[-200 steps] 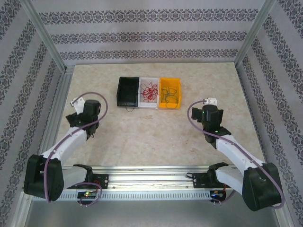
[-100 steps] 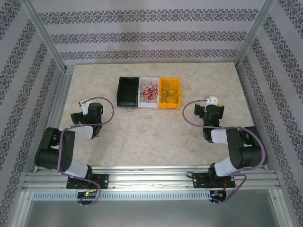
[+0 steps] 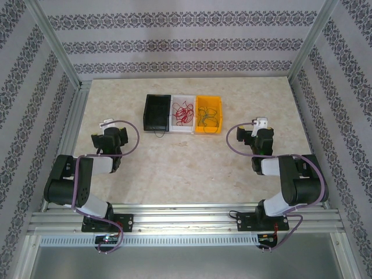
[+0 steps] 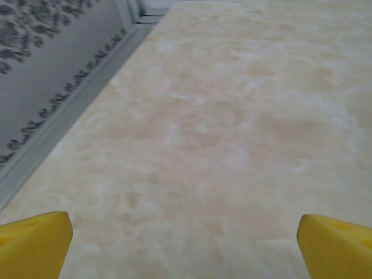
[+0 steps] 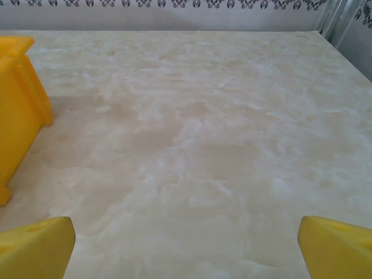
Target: Untangle the cables
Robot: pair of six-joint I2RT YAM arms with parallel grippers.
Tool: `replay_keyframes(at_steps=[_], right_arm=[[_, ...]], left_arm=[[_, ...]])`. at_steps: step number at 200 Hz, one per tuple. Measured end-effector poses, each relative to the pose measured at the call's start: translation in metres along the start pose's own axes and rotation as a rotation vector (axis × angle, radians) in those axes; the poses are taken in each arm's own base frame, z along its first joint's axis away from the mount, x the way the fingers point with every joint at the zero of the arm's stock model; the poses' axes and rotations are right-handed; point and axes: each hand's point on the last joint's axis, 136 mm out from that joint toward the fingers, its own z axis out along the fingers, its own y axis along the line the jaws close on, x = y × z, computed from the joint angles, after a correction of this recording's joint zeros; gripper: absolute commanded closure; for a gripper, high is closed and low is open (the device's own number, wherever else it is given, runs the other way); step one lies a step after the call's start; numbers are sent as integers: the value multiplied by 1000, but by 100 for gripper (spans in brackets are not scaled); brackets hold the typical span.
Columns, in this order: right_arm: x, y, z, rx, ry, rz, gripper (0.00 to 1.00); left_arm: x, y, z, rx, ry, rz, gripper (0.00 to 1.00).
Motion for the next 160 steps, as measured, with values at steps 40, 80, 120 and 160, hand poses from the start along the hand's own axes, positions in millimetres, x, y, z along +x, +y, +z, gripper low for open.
replay_keyframes(at_steps=[40,80,120,160], right_arm=[[0,1,0,-3,0,0,2],[0,1,0,-6,0,-1,2],[-1,4,0,-12,-3,-3,2],[-1,4,0,-12,-3,-3,2]], left_arm=[[16,-25,-2,169,-21,30,1],[7,-28,-1,195,-57,15,1],[4,-30,-1,208,-66,12,1],[3,-31,-1,211,-69,11,1]])
